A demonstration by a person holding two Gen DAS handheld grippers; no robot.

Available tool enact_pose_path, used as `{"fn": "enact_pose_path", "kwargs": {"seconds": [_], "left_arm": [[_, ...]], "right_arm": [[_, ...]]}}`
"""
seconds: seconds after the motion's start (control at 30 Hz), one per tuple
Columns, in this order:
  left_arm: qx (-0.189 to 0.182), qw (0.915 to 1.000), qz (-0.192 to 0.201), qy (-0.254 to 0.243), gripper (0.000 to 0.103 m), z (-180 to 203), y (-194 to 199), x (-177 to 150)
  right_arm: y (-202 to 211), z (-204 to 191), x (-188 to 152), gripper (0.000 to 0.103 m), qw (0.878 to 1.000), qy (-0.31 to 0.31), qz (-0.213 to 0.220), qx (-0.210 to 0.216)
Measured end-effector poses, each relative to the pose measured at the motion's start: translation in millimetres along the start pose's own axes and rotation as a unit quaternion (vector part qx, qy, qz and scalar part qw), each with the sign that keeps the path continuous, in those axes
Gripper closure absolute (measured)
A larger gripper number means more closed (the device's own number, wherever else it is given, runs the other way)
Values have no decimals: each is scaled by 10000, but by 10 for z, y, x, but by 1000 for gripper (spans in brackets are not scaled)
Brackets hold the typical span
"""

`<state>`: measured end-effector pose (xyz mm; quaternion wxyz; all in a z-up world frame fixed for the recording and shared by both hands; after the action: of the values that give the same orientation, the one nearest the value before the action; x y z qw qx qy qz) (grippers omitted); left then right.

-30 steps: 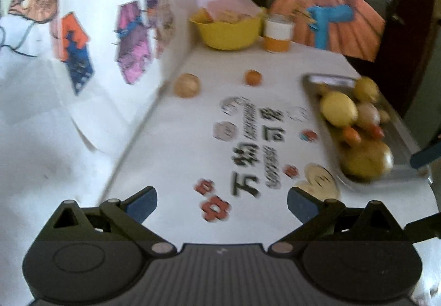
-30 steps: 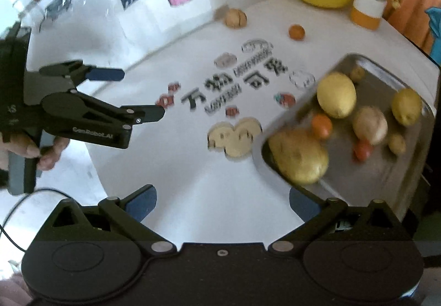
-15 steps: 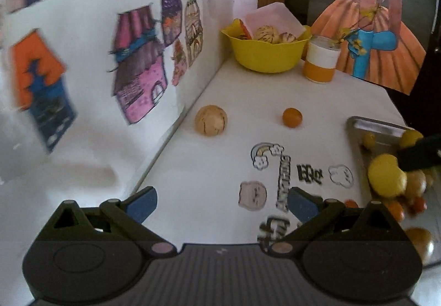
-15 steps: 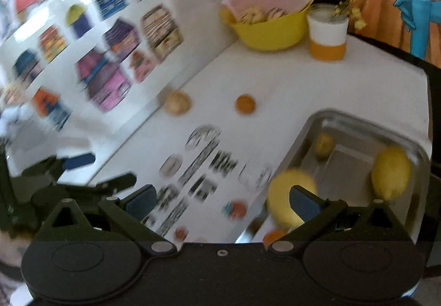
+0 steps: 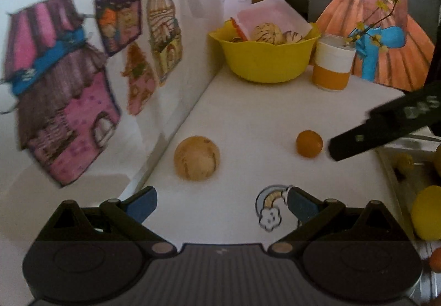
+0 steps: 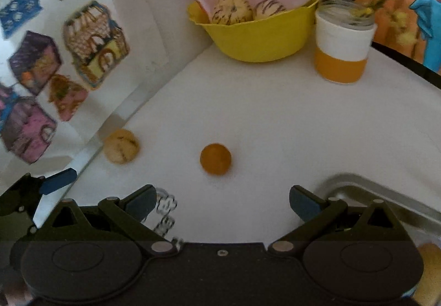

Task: Organize fruits
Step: 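Grasp the round tan fruit with the left gripper while the right gripper grasps the small orange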

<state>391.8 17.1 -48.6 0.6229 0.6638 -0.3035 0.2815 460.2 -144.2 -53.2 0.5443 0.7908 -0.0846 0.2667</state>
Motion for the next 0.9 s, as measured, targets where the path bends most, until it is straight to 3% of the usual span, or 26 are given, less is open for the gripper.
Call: {"fn": "enact_pose_path", "kwargs": {"seconds": [0.27, 0.33, 0.57, 0.73, 0.9], "left_arm": [[100, 9999, 78, -26, 1, -43, -271, 20], [141, 9998, 123, -55, 1, -43, -304, 37], [312, 9993, 196, 0, 2, -35, -407, 122], [347, 9993, 139, 70, 11, -37, -487, 161], [325, 9992, 79, 224, 17, -68, -527, 171]], "right_arm": [[-380, 37, 181, 7, 9997, -210, -97, 89], [-423, 41, 181, 13, 9993, -278, -149, 182], [-457, -8, 198, 19, 9988, -320, -133, 342], [-438, -36, 197, 32, 9986, -357, -133, 372], [-428, -45, 188, 39, 9988, -343, -107, 336]]}}
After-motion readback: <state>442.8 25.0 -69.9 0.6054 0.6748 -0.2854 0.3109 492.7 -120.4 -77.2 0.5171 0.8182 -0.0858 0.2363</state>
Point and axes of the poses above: each gripper's, at about its wrist camera, not at the fingertips, and y roughly against the way its jaws point, z to its right, x to its top, the point moved 7 cm from there along -y, roughly the way its jaws point, and after that the axes turned 2 degrees about x, right-handed, at the moved point
